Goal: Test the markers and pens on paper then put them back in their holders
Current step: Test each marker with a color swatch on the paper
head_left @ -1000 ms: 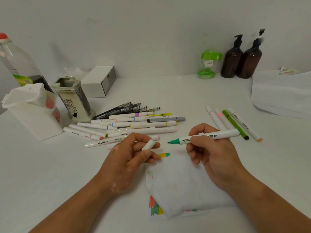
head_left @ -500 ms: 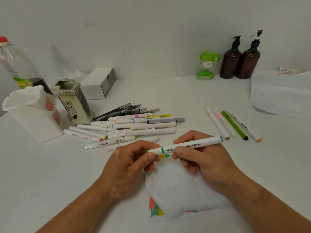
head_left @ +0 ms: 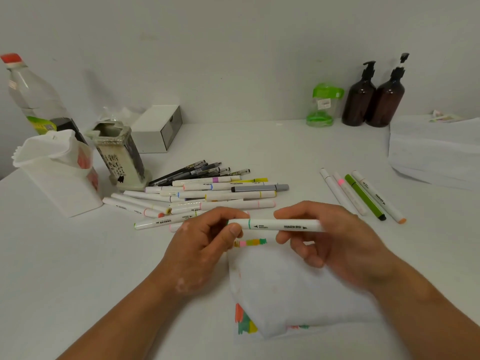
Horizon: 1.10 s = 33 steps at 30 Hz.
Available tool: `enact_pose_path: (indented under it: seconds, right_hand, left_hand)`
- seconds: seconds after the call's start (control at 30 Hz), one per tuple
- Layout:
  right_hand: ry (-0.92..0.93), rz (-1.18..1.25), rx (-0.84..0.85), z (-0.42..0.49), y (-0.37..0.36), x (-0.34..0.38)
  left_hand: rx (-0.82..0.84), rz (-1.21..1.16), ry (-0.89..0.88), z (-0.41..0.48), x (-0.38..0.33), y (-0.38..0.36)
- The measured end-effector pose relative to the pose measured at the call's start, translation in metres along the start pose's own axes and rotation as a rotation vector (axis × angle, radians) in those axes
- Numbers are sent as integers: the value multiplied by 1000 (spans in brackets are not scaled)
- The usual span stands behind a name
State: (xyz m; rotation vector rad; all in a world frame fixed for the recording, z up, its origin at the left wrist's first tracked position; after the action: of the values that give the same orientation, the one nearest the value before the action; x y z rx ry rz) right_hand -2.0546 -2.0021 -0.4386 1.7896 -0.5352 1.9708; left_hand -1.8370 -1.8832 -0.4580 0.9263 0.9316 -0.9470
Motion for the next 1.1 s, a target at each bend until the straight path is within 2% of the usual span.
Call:
enact_pose_path:
  seconds: [0.07, 0.1, 0.23, 0.3, 0.37, 0.5, 0.57, 0.67, 0.77, 1.1]
  right_hand:
    - [-115, 97, 126, -4, 8, 3]
    - [-174, 59, 145, -5, 10, 3]
    - [-268, -489, 111, -9, -6, 4]
    - [-268, -620, 58, -14, -8, 10]
    - [-235, -723, -102, -19, 7, 19]
    - [-239, -1044, -749, -23, 86, 30]
    - [-343, -1213, -893, -23, 124, 31]
    - [-505, -1381, -834, -20, 164, 20]
    - [-617, -1380, -768, -17, 177, 5]
    - [-577, -1340, -676, -2, 159, -9]
  left_hand:
    - [-3, 1, 15, -2, 2, 5]
    - [2, 10, 19, -4, 3, 6]
    - [-9, 16, 8, -4, 6, 4]
    - [-38, 19, -3, -4, 6, 4]
    - [-92, 54, -3, -4, 7, 6]
    - [-130, 123, 1, -4, 7, 9]
    - [-117, 157, -2, -4, 7, 7]
    - [-94, 185, -15, -4, 5, 6]
    - [-88, 192, -16, -5, 4, 7]
    - [-80, 204, 9, -6, 3, 8]
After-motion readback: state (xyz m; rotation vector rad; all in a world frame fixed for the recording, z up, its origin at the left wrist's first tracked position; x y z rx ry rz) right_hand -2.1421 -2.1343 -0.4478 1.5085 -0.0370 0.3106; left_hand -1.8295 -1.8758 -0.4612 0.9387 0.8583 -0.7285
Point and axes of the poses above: each hand's wrist, its own z-axis towards the middle knuckle, its own y-axis out of the back of the hand, x = y × z, the point moved 1 cm from there along z, towards the middle knuckle, and after that the axes turned 14 degrees about -z, right-handed, at the moved point
